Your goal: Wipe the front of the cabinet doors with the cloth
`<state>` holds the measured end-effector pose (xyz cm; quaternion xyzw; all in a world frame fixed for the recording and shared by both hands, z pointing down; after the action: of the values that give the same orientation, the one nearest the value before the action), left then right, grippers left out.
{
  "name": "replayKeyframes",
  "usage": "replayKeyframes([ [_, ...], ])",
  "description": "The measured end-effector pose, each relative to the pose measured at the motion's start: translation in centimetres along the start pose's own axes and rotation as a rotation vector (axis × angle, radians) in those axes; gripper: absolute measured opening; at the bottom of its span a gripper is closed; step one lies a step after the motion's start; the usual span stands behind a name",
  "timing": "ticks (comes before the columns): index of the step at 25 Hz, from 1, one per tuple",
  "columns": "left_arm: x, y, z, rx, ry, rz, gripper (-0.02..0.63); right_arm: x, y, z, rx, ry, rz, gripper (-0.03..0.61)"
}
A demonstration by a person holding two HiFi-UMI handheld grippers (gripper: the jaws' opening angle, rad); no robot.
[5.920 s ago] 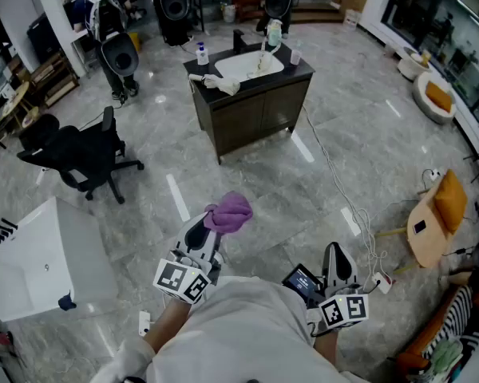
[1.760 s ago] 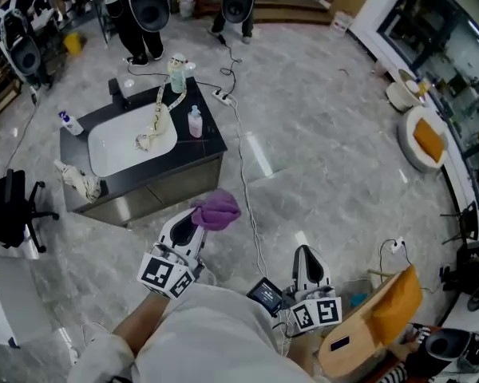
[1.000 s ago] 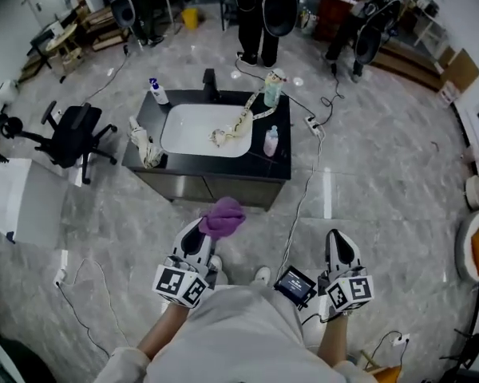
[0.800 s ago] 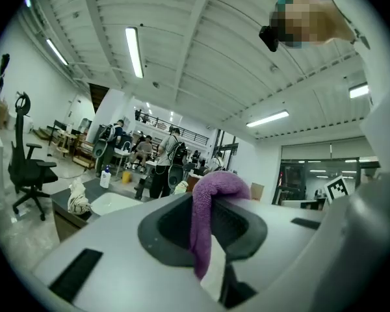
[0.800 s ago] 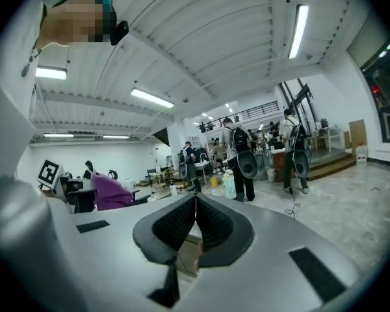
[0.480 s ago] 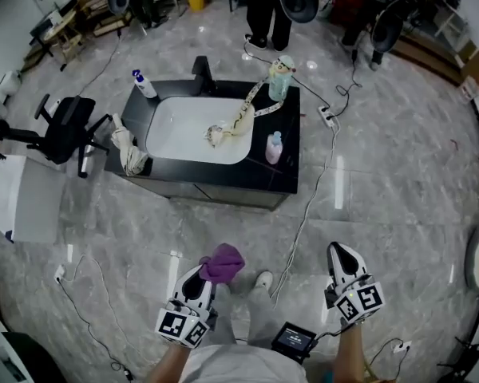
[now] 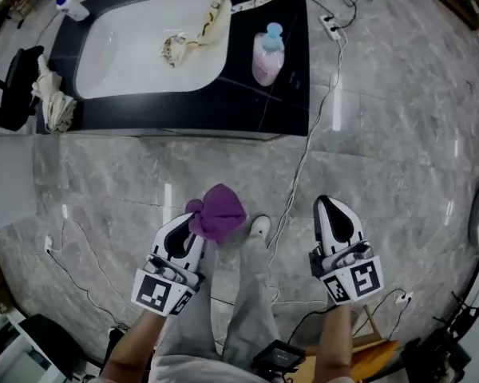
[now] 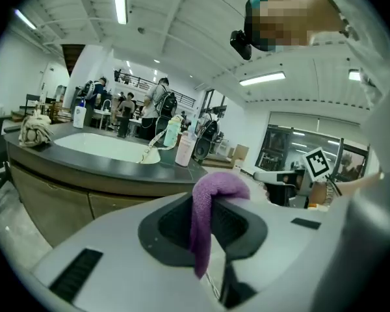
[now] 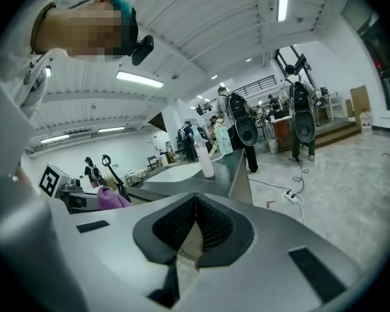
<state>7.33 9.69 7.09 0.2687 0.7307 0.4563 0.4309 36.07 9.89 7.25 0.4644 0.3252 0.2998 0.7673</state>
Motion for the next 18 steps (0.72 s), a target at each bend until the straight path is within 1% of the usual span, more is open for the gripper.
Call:
replayKeyframes([
  [3, -4.6, 2.7, -0.9, 0.041, 0.014, 0.004, 0.052, -1.0, 4.0, 1.3, -0.043, 0.028, -0.010, 0.026],
  [5, -7.5, 4.2, -1.0, 0.102, 0.032, 0.003, 0.052, -1.4, 6.7, 1.8, -0.074, 0.046, -0.021, 0.026],
  [7, -10.1, 5.7, -0.4, 0.162, 0.062, -0.027, 0.052, -1.4, 9.2, 2.0, -0.117, 0.070, -0.032, 0.026],
  [9, -12.2, 7.3, 0.6, 0.161, 0.098, -0.071, 0.052, -1.4, 11.3, 2.0, -0.161, 0.085, -0.045, 0.026],
  [11, -14.2, 8.5, 1.6, 0.138, 0.114, -0.085, 0.052, -1.7, 12.9, 2.2, -0.181, 0.078, -0.057, 0.026],
  [13, -15.9, 9.3, 2.1, 0.140, 0.099, -0.067, 0.052, -2.1, 13.9, 2.2, -0.188, 0.063, -0.070, 0.026],
  [18, -20.1, 9.8, 2.5, 0.168, -0.007, -0.005, 0.052, -2.5, 14.3, 2.4, -0.209, 0.046, -0.070, 0.026],
])
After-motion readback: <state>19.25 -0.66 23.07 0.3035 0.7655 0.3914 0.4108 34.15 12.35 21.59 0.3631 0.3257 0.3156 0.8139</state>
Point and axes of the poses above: the fingertips, and each gripper's own axes: x backward along the fingers, z to its right, y out of its underside, the point moved 7 cm from there along x, backward along the fingers, and after that the axes turned 10 degrees about -y, right-handed, at the moved point
